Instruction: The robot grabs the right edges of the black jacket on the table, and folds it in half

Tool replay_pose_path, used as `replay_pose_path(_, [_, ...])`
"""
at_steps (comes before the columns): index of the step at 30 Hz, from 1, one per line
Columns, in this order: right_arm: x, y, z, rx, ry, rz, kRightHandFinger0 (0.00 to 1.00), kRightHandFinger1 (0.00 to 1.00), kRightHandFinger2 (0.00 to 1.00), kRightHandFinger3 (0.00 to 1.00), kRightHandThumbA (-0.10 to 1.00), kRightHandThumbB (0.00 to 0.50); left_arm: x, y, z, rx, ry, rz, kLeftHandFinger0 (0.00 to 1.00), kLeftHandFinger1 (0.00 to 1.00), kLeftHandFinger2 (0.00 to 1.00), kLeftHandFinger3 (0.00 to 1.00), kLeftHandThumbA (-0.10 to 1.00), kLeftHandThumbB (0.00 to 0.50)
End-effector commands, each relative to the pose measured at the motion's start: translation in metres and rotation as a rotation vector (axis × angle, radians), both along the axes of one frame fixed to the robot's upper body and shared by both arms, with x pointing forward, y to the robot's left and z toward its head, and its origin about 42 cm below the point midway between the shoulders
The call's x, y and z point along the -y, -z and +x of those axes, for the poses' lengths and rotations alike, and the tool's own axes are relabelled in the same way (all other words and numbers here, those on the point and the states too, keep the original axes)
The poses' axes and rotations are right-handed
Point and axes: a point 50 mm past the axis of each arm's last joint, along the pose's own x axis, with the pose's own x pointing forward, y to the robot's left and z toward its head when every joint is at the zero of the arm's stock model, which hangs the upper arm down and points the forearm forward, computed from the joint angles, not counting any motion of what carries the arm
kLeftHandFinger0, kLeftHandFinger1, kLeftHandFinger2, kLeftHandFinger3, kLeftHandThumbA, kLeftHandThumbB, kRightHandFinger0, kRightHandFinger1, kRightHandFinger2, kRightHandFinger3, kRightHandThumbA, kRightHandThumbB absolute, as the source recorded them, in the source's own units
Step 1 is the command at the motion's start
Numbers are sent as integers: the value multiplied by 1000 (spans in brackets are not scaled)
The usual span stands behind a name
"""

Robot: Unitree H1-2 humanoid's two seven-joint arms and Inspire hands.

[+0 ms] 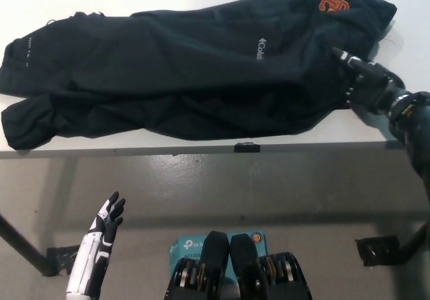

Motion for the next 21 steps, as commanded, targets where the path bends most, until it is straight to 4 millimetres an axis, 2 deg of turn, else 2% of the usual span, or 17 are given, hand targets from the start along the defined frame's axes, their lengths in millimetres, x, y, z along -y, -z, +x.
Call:
replay_pose_path(1, [-27,-48,20,93,-15,46,1000,1000,1000,1000,1000,500,-1,-14,4,70,13,22,1000,1000,1000,1000,1000,194])
replay_pose_path(6, [-54,-51,22,10,-41,-39,1000,1000,1000,1000,1000,500,-2,-16,5,75,14,27,1000,1000,1000,1000,1000,196])
replay_pose_path(7, [-61,-53,23,-4,-40,-60,665,832,1000,1000,1000,500,-2,-16,6,72,14,22,1000,1000,1000,1000,1000,206])
replay_pose_path(8, [-70,-56,25,-23,16,-169,39,182,346,580,873,478,-1,-16,7,72,16,25,1000,1000,1000,1000,1000,206])
replay_pose_path(9, [-74,-58,26,-23,57,-182,8,77,187,318,731,418,-1,-15,7,72,15,24,1000,1000,1000,1000,1000,212])
replay_pose_path(10, [-81,-60,26,-27,96,-164,0,6,313,381,387,334,0,-16,8,76,16,20,1000,1000,1000,1000,1000,204])
replay_pose_path(11, [-86,-61,26,-36,127,-146,0,33,465,737,1,243,-1,-16,8,77,17,22,1000,1000,1000,1000,1000,202])
replay_pose_path(12, [-92,-63,26,-49,167,-123,0,31,520,989,-96,251,-1,-16,7,74,17,22,1000,1000,1000,1000,1000,206])
replay_pose_path(13, [-95,-64,26,-47,188,-106,0,40,599,1000,-100,216,-2,-16,8,73,18,18,1000,1000,1000,1000,1000,202])
replay_pose_path(15, [-96,-64,26,-30,201,-105,0,72,701,1000,-100,176,-3,-16,9,75,16,23,1000,1000,1000,1000,1000,208])
replay_pose_path(17, [-94,-62,25,-25,217,-111,0,86,740,1000,-100,161,-3,-17,10,75,15,24,1000,1000,1000,1000,1000,217])
replay_pose_path(18, [-94,-61,25,-27,240,-99,0,103,754,1000,-100,133,-3,-18,10,74,15,22,1000,1000,1000,1000,1000,214])
replay_pose_path(19, [-91,-59,24,-20,252,-88,0,177,780,1000,-100,115,-3,-19,10,74,18,24,1000,1000,1000,1000,1000,213])
replay_pose_path(20, [-89,-57,24,-14,267,-97,0,186,766,894,-100,102,-3,-19,10,77,21,26,1000,1000,1000,1000,1000,210])
replay_pose_path(21, [-88,-57,24,-11,275,-100,0,204,731,828,-100,97,-3,-19,10,78,23,28,1000,1000,1000,1000,1000,210])
